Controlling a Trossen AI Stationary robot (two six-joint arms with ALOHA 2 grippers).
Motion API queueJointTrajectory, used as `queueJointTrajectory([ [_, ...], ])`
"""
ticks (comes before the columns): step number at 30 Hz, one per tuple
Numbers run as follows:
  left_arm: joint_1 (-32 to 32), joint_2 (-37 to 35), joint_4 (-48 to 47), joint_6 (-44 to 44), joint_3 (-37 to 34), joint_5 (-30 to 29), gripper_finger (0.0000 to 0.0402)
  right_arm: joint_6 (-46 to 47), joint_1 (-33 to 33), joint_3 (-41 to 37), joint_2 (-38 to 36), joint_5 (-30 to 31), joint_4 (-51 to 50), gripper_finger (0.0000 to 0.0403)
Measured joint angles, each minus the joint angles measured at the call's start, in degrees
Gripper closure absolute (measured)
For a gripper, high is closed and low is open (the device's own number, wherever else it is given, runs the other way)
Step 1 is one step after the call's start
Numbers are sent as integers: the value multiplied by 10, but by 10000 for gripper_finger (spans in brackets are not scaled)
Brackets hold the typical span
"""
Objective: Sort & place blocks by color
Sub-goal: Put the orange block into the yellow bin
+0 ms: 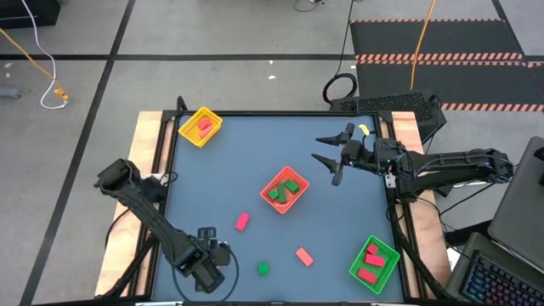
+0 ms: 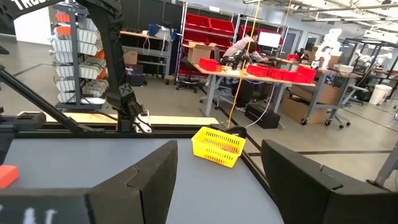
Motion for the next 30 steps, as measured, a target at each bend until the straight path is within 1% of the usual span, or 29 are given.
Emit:
queueJointTrajectory([
  [4,0,0,4,4,-8,7,144,0,0,0,0,0,-1,179],
  [8,1,0,4,5,-23,36,100,0,0,0,0,0,-1,179],
  [11,3,0,4,14,-36,53,80,0,0,0,0,0,-1,179],
  [13,3,0,3,25,-45,63,75,0,0,0,0,0,-1,179],
  [17,5,0,4,52,-56,64,85,0,0,0,0,0,-1,179],
  [27,5,0,32,108,-79,64,143,0,0,0,0,0,-3,179],
  [30,6,0,39,122,-92,78,157,0,0,0,0,0,-7,179],
])
